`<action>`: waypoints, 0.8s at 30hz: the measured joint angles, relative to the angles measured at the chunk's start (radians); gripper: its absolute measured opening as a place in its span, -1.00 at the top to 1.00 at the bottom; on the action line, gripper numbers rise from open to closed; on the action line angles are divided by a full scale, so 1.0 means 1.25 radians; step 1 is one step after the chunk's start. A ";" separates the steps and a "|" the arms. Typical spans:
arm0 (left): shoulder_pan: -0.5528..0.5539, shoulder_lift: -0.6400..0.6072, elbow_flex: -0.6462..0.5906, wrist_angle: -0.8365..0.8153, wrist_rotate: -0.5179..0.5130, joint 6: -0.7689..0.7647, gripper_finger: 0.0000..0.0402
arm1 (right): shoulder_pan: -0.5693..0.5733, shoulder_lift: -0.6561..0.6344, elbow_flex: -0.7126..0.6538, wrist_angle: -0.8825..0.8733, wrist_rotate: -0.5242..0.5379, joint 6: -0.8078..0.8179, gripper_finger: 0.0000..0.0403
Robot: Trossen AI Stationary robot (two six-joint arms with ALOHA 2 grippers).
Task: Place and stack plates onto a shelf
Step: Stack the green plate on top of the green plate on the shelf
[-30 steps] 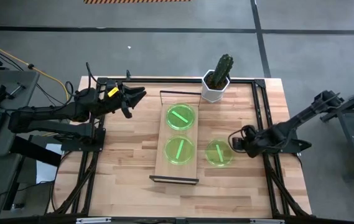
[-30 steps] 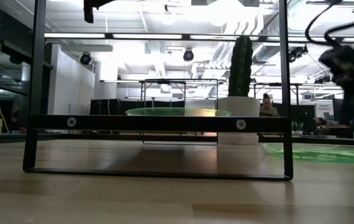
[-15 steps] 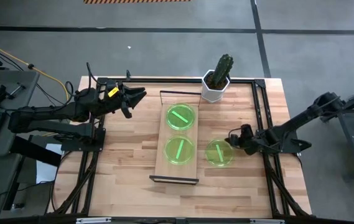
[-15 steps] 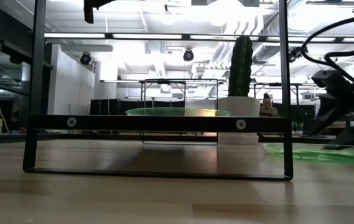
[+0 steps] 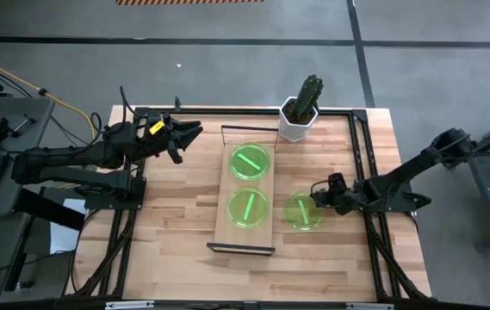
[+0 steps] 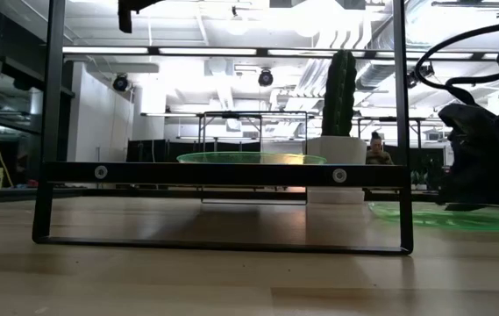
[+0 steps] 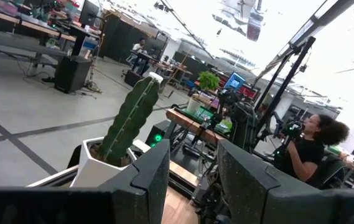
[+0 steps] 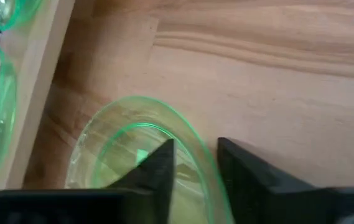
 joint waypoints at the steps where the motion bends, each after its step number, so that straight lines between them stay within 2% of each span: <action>1: 0.000 0.000 0.000 0.000 0.000 0.000 0.37 | 0.000 0.006 0.000 0.000 -0.003 -0.003 0.58; 3: 0.000 0.000 0.000 0.000 0.000 0.001 0.37 | 0.000 0.010 0.000 0.003 -0.005 -0.005 0.85; 5: 0.000 0.000 0.000 0.000 0.000 0.001 0.37 | 0.000 0.008 0.005 -0.004 -0.010 -0.002 0.94; 12: 0.000 0.000 0.000 0.000 0.000 0.001 0.37 | 0.001 -0.047 0.040 -0.024 -0.028 -0.007 0.99; 24: 0.000 0.000 0.000 -0.001 0.000 0.000 0.37 | 0.001 -0.241 0.049 -0.053 0.059 -0.091 1.00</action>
